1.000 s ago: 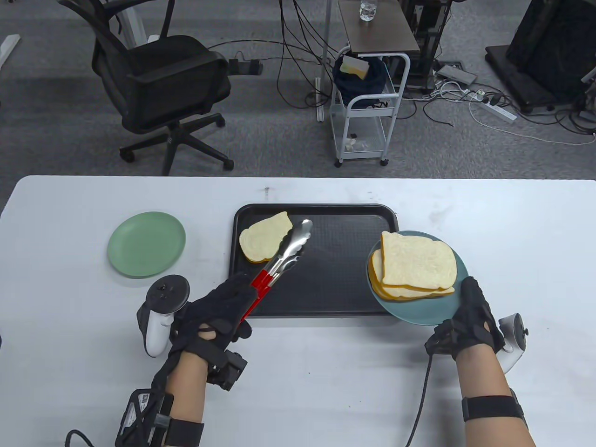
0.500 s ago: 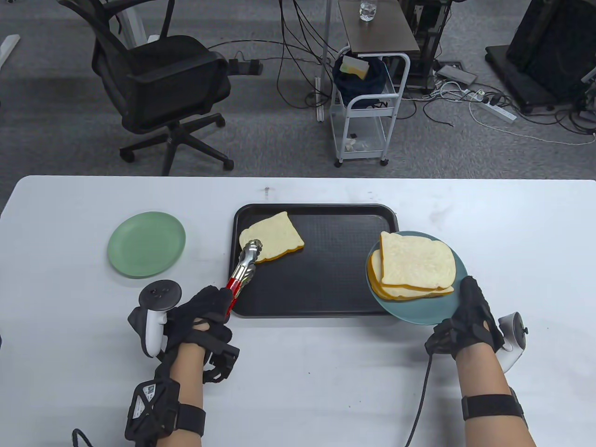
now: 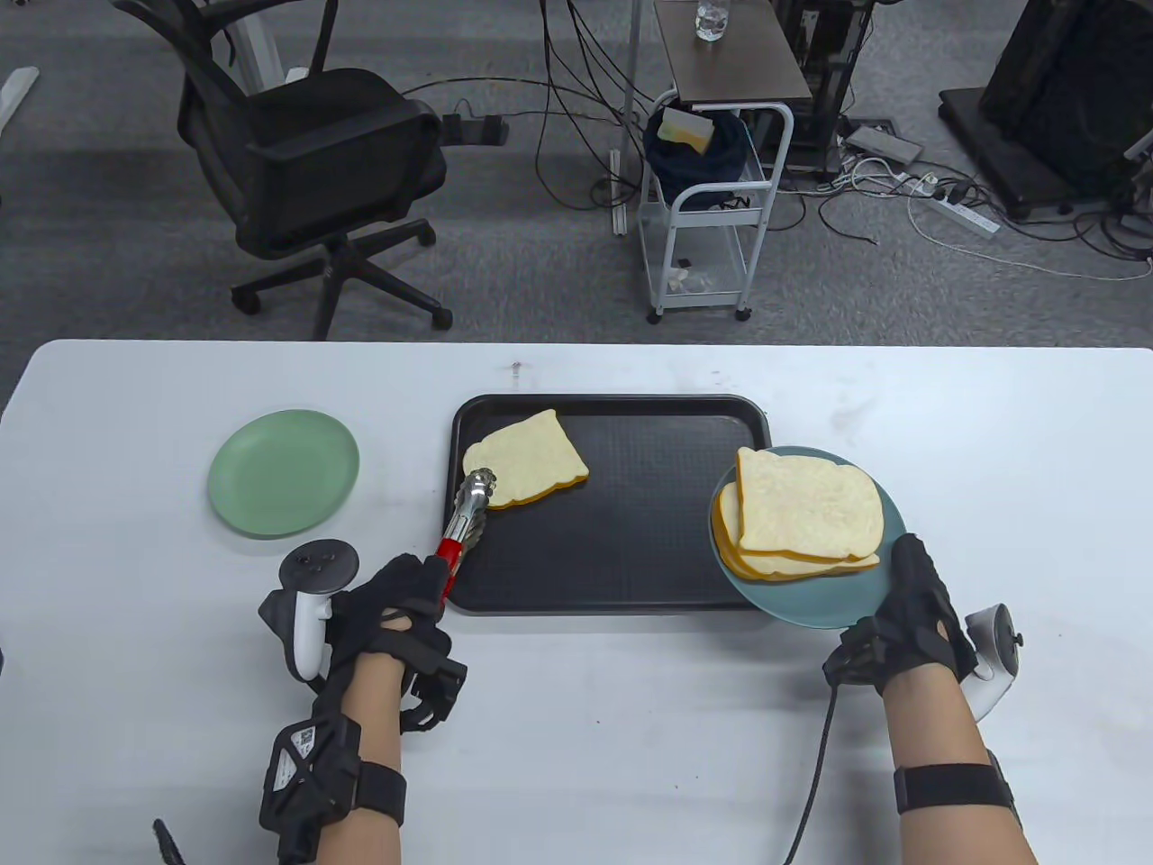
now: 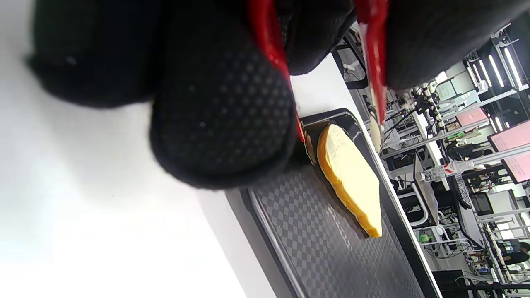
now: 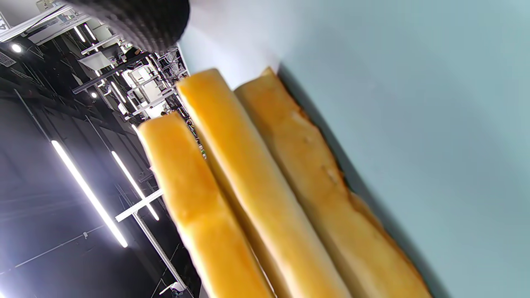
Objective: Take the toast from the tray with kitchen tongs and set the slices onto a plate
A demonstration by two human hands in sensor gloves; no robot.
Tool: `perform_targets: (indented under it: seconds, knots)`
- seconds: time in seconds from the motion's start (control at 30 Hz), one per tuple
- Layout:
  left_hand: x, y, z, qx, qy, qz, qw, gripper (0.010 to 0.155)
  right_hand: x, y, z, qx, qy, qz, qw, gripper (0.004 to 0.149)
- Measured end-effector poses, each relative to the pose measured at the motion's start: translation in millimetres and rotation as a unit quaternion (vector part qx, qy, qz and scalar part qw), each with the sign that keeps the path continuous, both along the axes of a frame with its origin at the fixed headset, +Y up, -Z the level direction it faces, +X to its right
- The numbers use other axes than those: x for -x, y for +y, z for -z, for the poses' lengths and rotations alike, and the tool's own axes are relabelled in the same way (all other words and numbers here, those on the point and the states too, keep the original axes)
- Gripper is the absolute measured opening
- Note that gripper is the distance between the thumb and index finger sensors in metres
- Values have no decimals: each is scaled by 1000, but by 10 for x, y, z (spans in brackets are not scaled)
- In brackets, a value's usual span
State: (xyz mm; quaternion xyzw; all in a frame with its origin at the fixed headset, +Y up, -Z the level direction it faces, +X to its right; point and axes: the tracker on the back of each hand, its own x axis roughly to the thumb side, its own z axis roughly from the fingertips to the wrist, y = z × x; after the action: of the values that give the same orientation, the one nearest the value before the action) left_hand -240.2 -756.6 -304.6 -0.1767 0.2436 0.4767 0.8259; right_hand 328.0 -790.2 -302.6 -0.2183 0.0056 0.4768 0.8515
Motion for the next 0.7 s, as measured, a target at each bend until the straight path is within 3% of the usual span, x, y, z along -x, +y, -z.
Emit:
perform_targets:
  seconds: [0.37, 0.7]
  knots:
    - [-14, -106, 218, 1, -4, -52, 999, 71, -17, 0, -3, 2, -5, 0, 1000, 48]
    - [-104, -378, 487, 13, 11, -112, 994, 71, -16, -2, -13, 3, -8, 8, 1000, 48]
